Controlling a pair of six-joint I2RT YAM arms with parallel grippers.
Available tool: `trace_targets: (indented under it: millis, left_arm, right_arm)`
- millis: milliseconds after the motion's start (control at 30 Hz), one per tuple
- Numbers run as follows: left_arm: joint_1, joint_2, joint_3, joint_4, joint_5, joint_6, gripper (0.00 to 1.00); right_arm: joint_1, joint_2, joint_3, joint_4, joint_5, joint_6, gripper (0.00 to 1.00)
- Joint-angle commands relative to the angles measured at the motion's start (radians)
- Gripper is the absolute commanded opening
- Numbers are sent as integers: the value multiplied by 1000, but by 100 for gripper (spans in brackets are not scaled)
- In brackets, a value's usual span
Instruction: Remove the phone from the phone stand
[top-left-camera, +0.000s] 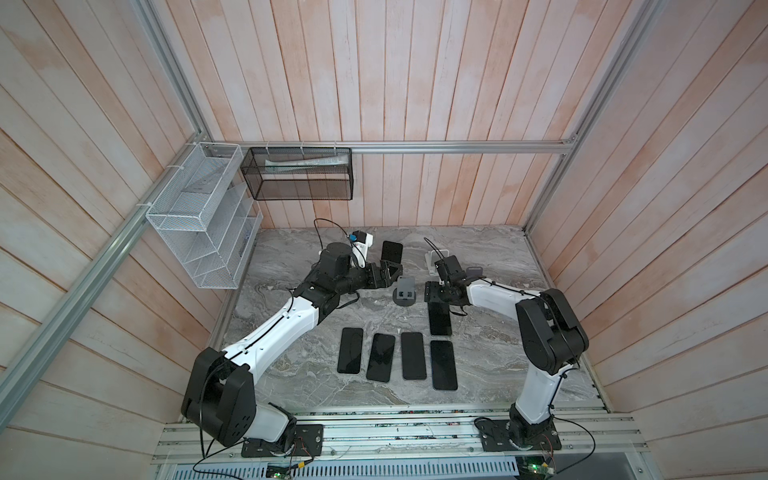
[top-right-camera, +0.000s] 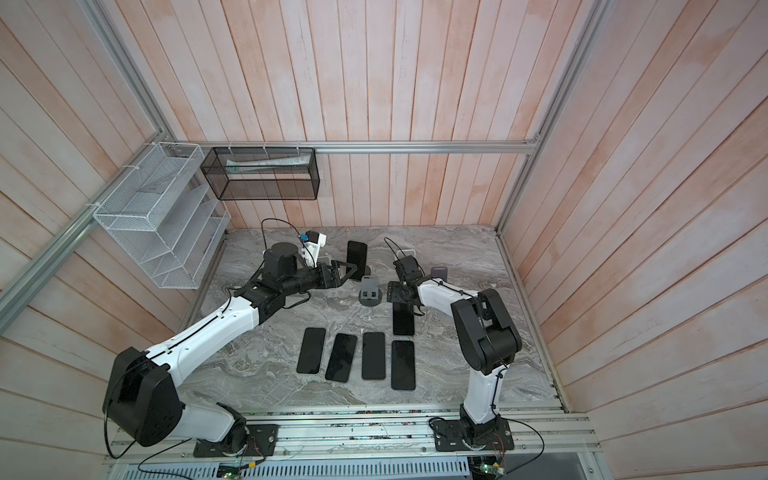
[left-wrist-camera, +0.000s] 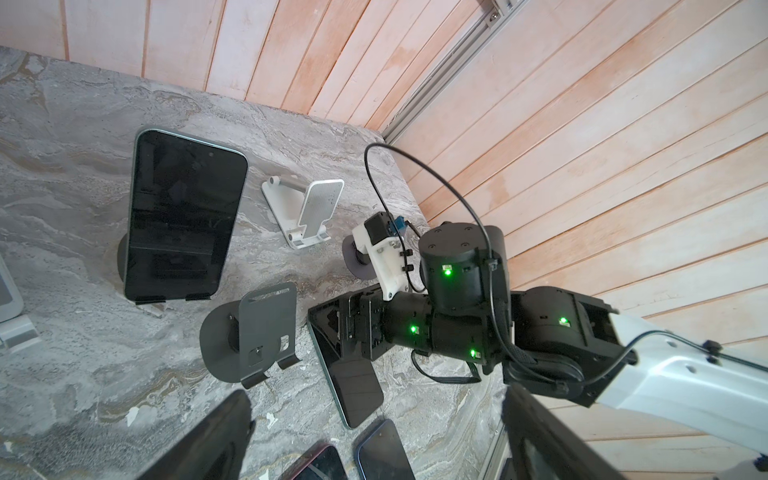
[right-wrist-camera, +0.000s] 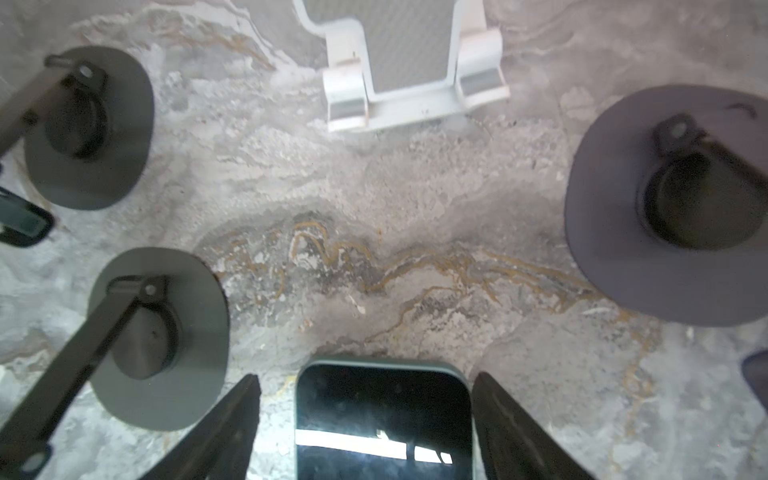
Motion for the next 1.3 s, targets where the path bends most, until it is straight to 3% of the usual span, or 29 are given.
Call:
trace_targets:
  millis: [0,167,300,400,467,633,900,1267]
  left_arm:
    - [-2,11,32,-12,-4,35,96]
    - [-31,27,41,-80,-231,92,100]
    - [-124,50,38,-97,-503,195,100]
    - [-225,131,132,-148,-700,240,100]
    - [-267,200,218,-199,-776,219,100]
    - [-303,352,347,-273,-811,90,100]
    - [-322,598,616,-492,-839,77,100]
    - [-323,711,640,-481,-863,51,96]
  right_arm:
    - [3,-73,23,-13,24,-5,83]
    - [-5,-223,21,-38,69,-72,95]
    - [-25,-354,-109,70,57,-76,98]
    - [-40,-420,-183,124,56,-58,98]
    - [-41,-454,-235,176,57,-35,98]
    - [-54,-530,-366,287,54,11,98]
    - [-65,-601,-373,286,26,23,98]
    - [-68,-669,-431,350,3,55,97]
